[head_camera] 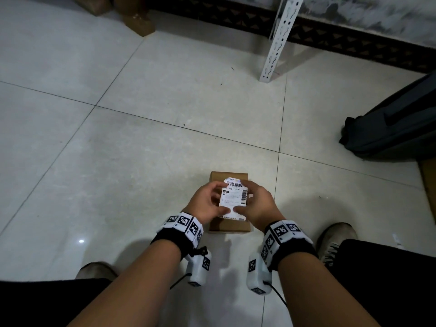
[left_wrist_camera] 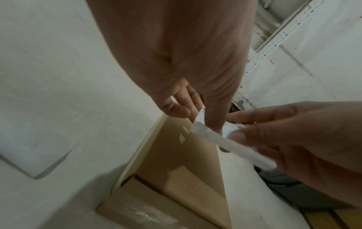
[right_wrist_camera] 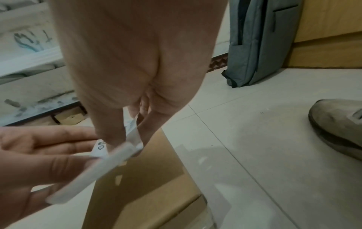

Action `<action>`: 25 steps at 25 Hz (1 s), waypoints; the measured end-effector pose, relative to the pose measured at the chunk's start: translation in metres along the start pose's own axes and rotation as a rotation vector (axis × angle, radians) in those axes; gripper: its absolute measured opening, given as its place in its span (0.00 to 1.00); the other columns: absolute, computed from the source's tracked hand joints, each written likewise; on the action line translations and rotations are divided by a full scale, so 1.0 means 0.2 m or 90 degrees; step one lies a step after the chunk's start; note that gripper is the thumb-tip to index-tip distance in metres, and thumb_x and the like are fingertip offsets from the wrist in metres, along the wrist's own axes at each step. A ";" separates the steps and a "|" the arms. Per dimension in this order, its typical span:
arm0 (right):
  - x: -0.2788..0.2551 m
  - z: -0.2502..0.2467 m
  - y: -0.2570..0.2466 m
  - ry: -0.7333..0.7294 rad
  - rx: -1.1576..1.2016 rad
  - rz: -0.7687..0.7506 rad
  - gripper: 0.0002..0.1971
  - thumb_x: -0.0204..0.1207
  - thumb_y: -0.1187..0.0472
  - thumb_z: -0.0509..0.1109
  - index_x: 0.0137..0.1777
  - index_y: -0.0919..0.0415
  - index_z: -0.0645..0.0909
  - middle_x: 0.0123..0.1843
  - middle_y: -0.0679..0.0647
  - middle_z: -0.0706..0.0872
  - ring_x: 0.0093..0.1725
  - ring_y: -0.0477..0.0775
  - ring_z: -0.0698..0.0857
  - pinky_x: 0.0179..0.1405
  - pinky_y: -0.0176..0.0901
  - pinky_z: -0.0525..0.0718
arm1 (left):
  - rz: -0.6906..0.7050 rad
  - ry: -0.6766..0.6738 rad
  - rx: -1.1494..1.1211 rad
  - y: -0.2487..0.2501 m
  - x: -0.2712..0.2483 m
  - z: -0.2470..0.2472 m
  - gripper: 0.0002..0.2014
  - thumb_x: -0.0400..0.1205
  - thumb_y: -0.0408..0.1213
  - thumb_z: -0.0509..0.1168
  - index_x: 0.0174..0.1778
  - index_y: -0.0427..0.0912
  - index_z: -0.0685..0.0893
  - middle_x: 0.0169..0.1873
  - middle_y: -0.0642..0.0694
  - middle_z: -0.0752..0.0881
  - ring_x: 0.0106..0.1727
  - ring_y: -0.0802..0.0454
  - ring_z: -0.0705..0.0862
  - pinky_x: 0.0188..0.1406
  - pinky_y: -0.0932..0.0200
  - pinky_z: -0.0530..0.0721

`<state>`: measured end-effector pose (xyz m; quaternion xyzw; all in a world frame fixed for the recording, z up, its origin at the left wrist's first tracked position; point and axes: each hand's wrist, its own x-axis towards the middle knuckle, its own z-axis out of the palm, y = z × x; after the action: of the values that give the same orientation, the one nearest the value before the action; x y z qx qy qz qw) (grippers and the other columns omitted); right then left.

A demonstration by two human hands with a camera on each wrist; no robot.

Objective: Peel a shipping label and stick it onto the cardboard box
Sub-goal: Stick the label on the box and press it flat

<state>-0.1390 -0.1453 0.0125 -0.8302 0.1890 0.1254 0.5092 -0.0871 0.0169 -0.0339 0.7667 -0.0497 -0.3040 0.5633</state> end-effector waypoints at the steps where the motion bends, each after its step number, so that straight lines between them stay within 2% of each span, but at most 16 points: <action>1: 0.01 0.01 0.01 0.025 -0.002 -0.010 0.31 0.65 0.74 0.80 0.64 0.45 0.80 0.42 0.35 0.85 0.41 0.40 0.90 0.41 0.37 0.90 | 0.015 0.034 0.014 0.00 0.01 0.02 0.27 0.70 0.24 0.78 0.63 0.47 0.83 0.51 0.47 0.90 0.49 0.52 0.89 0.44 0.59 0.90; 3: 0.03 0.03 0.03 0.038 0.016 -0.006 0.30 0.65 0.73 0.80 0.65 0.49 0.82 0.41 0.34 0.85 0.38 0.32 0.89 0.35 0.26 0.86 | 0.025 0.106 0.003 -0.01 0.02 0.05 0.20 0.73 0.27 0.77 0.60 0.45 0.86 0.47 0.49 0.90 0.44 0.53 0.88 0.41 0.63 0.87; 5: 0.04 0.06 0.04 0.014 0.024 0.005 0.33 0.64 0.75 0.80 0.69 0.55 0.81 0.42 0.33 0.84 0.35 0.22 0.85 0.35 0.19 0.82 | 0.011 0.142 -0.024 -0.03 0.04 0.06 0.19 0.73 0.25 0.76 0.58 0.42 0.87 0.46 0.49 0.89 0.43 0.53 0.88 0.38 0.67 0.86; 6: 0.05 0.06 0.04 -0.002 0.036 0.008 0.34 0.63 0.74 0.81 0.69 0.53 0.81 0.43 0.34 0.85 0.37 0.23 0.86 0.39 0.21 0.83 | 0.002 0.145 -0.030 -0.04 0.04 0.05 0.20 0.71 0.23 0.77 0.58 0.42 0.87 0.46 0.50 0.89 0.43 0.55 0.88 0.37 0.70 0.86; 8: 0.07 0.08 0.02 -0.018 0.046 -0.003 0.34 0.60 0.69 0.82 0.64 0.43 0.81 0.46 0.38 0.88 0.46 0.34 0.91 0.51 0.36 0.90 | -0.007 0.153 -0.035 -0.06 0.05 0.03 0.25 0.67 0.22 0.80 0.58 0.42 0.86 0.49 0.50 0.89 0.45 0.58 0.87 0.38 0.73 0.85; 9: 0.08 0.08 0.01 -0.015 0.032 -0.012 0.33 0.60 0.69 0.82 0.64 0.42 0.81 0.47 0.37 0.88 0.50 0.41 0.91 0.55 0.43 0.91 | -0.013 0.156 -0.050 -0.07 0.06 0.02 0.27 0.65 0.22 0.80 0.59 0.42 0.86 0.50 0.49 0.90 0.47 0.56 0.88 0.39 0.71 0.86; 10: 0.09 0.08 0.00 -0.007 0.013 -0.022 0.33 0.62 0.70 0.80 0.67 0.47 0.81 0.46 0.36 0.86 0.51 0.45 0.90 0.56 0.46 0.90 | -0.022 0.154 -0.075 -0.07 0.06 0.02 0.28 0.65 0.21 0.81 0.61 0.42 0.85 0.51 0.47 0.90 0.48 0.53 0.88 0.41 0.67 0.88; 12: 0.12 0.07 0.00 -0.001 -0.008 -0.019 0.33 0.65 0.73 0.78 0.72 0.56 0.79 0.44 0.34 0.82 0.47 0.45 0.88 0.49 0.35 0.88 | -0.037 0.130 -0.105 -0.07 0.07 0.00 0.32 0.65 0.22 0.81 0.65 0.44 0.84 0.53 0.46 0.88 0.48 0.49 0.89 0.43 0.59 0.90; 14: 0.14 0.05 0.00 -0.017 -0.012 -0.019 0.33 0.66 0.74 0.77 0.73 0.58 0.78 0.43 0.34 0.82 0.41 0.38 0.86 0.36 0.24 0.83 | -0.029 0.100 -0.069 -0.08 0.08 0.00 0.34 0.66 0.23 0.81 0.68 0.45 0.82 0.55 0.45 0.86 0.45 0.50 0.88 0.44 0.56 0.91; 15: 0.14 0.05 0.00 -0.029 -0.022 -0.022 0.33 0.66 0.74 0.77 0.73 0.59 0.78 0.44 0.35 0.83 0.39 0.34 0.85 0.33 0.23 0.82 | -0.011 0.091 -0.036 -0.09 0.08 0.01 0.34 0.66 0.23 0.81 0.68 0.44 0.82 0.57 0.45 0.84 0.44 0.51 0.86 0.44 0.58 0.90; 17: 0.16 0.05 0.00 -0.044 -0.049 -0.036 0.34 0.66 0.73 0.77 0.74 0.60 0.78 0.48 0.40 0.85 0.37 0.30 0.83 0.34 0.19 0.79 | 0.041 0.089 0.023 -0.12 0.09 0.04 0.34 0.66 0.24 0.81 0.69 0.42 0.82 0.65 0.48 0.75 0.44 0.54 0.85 0.44 0.65 0.88; 19: 0.17 0.04 0.01 -0.037 -0.049 -0.032 0.33 0.66 0.73 0.77 0.74 0.61 0.78 0.52 0.47 0.87 0.38 0.30 0.82 0.35 0.16 0.77 | 0.029 0.118 0.029 -0.12 0.11 0.06 0.30 0.68 0.29 0.80 0.68 0.43 0.82 0.67 0.50 0.72 0.45 0.59 0.86 0.42 0.72 0.86; 20: 0.17 0.04 0.02 -0.028 -0.044 -0.025 0.34 0.66 0.73 0.76 0.75 0.61 0.77 0.55 0.49 0.88 0.39 0.32 0.84 0.36 0.17 0.79 | 0.010 0.146 0.011 -0.12 0.12 0.06 0.27 0.71 0.32 0.79 0.66 0.45 0.82 0.66 0.50 0.76 0.46 0.57 0.87 0.41 0.69 0.87; 22: 0.16 0.03 0.03 -0.007 -0.038 -0.015 0.34 0.65 0.74 0.74 0.74 0.60 0.79 0.55 0.47 0.90 0.42 0.39 0.88 0.43 0.24 0.85 | -0.017 0.212 -0.009 -0.11 0.15 0.04 0.21 0.74 0.37 0.77 0.62 0.46 0.82 0.58 0.47 0.84 0.49 0.48 0.89 0.45 0.56 0.90; 23: 0.15 0.02 0.04 0.000 -0.036 -0.015 0.32 0.65 0.74 0.74 0.71 0.59 0.81 0.49 0.42 0.90 0.42 0.37 0.88 0.46 0.28 0.87 | -0.033 0.235 0.001 -0.11 0.16 0.03 0.19 0.75 0.40 0.77 0.60 0.46 0.83 0.54 0.47 0.86 0.48 0.46 0.88 0.46 0.52 0.89; 25: 0.13 0.00 0.05 0.010 -0.017 -0.013 0.28 0.65 0.76 0.73 0.65 0.55 0.83 0.41 0.35 0.86 0.37 0.29 0.88 0.41 0.23 0.85 | -0.067 0.268 0.051 -0.11 0.18 0.00 0.16 0.74 0.46 0.76 0.54 0.46 0.84 0.47 0.50 0.88 0.45 0.49 0.88 0.44 0.56 0.86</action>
<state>-0.1203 -0.1532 -0.0055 -0.8399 0.1826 0.1163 0.4977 -0.0633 0.0099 -0.0689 0.8366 0.0970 -0.1639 0.5136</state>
